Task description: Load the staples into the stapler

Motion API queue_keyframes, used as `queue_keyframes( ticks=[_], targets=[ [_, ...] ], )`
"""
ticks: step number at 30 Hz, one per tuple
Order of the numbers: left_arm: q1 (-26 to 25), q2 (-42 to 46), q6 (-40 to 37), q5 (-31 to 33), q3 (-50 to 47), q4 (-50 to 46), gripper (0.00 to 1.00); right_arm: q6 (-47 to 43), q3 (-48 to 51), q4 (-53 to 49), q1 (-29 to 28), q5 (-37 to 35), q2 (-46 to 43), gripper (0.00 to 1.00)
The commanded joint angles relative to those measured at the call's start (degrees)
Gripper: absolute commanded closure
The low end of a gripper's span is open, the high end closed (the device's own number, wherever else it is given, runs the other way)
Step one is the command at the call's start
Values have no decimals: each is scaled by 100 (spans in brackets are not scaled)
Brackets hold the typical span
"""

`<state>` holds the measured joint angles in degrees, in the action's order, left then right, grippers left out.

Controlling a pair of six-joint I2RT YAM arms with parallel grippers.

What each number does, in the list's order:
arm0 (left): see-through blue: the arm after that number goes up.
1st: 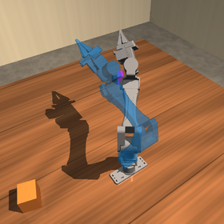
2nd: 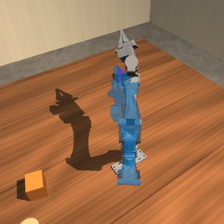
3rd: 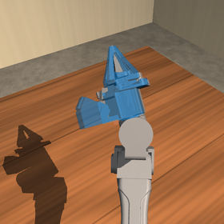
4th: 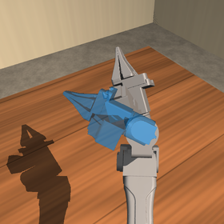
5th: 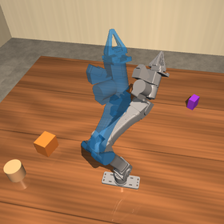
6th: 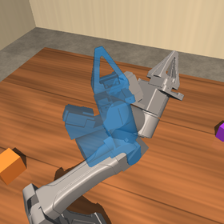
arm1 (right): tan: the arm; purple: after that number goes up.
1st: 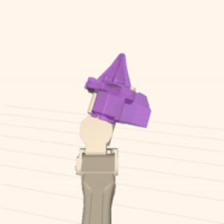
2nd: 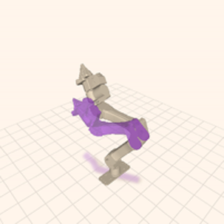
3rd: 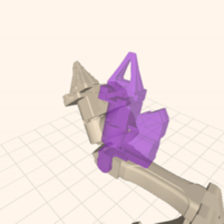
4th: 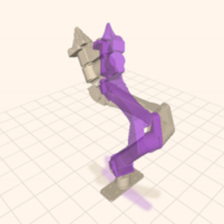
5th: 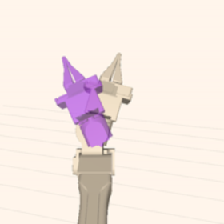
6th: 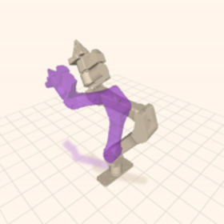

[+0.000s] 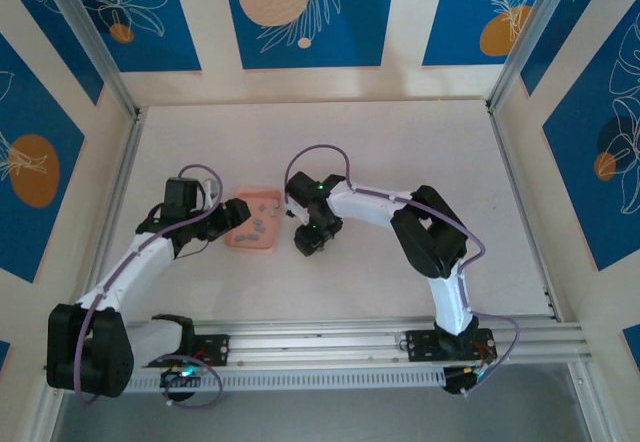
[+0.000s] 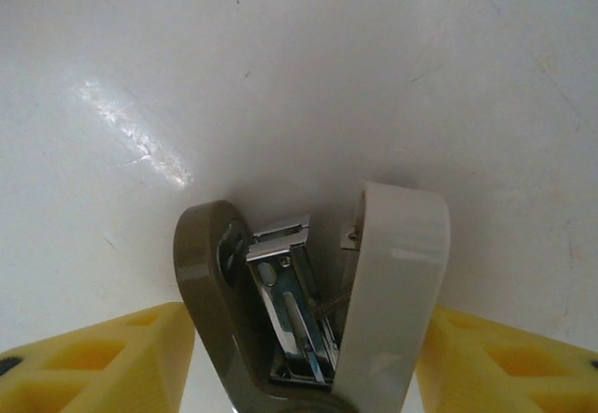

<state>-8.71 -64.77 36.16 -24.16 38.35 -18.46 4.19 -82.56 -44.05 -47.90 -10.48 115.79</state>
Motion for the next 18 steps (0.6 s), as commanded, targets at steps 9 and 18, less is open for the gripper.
queue_keyframes(
  ticks=[9,18],
  targets=[
    [-26,-69,-23,-433,76,-69,31,227,645,658,-18,-105,-535,58],
    [-86,-48,73,-1054,34,751,39,1266,2326,2820,-72,-328,-2549,73]
  ],
)
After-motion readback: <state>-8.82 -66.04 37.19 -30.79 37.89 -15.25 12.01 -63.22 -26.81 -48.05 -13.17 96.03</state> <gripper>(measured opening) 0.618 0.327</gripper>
